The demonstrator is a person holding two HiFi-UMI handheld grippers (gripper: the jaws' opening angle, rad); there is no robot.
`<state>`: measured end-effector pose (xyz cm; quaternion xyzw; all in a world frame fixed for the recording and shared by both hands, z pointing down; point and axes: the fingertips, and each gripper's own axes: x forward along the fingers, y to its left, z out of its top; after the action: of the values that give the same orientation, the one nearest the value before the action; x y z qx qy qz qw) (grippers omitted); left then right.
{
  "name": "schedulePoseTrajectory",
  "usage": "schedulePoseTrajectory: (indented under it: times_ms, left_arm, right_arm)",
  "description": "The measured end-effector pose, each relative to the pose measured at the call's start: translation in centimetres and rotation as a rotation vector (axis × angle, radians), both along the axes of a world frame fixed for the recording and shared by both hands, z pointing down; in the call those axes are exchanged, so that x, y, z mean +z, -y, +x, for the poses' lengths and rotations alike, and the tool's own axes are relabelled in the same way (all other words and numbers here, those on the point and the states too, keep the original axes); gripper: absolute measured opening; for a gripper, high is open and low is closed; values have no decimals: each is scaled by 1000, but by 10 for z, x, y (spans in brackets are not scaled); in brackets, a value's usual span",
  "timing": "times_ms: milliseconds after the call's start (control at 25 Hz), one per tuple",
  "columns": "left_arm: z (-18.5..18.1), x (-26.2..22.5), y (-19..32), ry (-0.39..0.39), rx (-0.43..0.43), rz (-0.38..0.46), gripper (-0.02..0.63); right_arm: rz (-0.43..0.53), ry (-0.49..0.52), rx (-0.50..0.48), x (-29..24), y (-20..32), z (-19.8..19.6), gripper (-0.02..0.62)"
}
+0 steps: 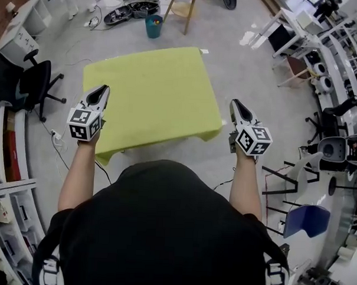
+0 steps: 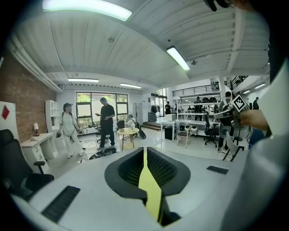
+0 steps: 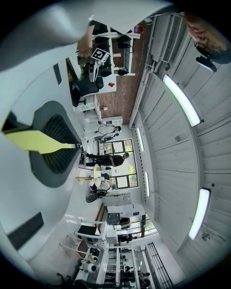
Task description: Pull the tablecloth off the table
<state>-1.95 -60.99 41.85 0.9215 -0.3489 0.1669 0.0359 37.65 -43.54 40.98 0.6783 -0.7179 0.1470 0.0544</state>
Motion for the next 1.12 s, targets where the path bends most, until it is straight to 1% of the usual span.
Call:
schedulePoseTrajectory:
  times_ms: [200, 320, 560, 680, 920, 1120]
  left_arm:
    - [7, -3, -25, 8, -79, 6, 41]
    - [3, -3, -37, 6, -136, 6, 41]
    - [-7, -6, -64, 10, -255, 7, 41]
    - [-27, -3, -72, 9, -306, -2, 41]
    - [-72, 9, -84, 9, -395, -32, 41]
    - [-88, 22, -84, 18, -416, -58, 41]
  right_arm:
    - [32, 0, -86, -7, 17, 18, 49]
    - [25, 3, -129, 1, 27, 22, 49]
    - [7, 16, -181, 9, 45, 38, 43]
    - [-8, 19, -210, 15, 59, 28, 38]
    - [-23, 34, -289, 26, 81, -9, 38]
    - [-39, 28, -321, 38, 93, -20, 40]
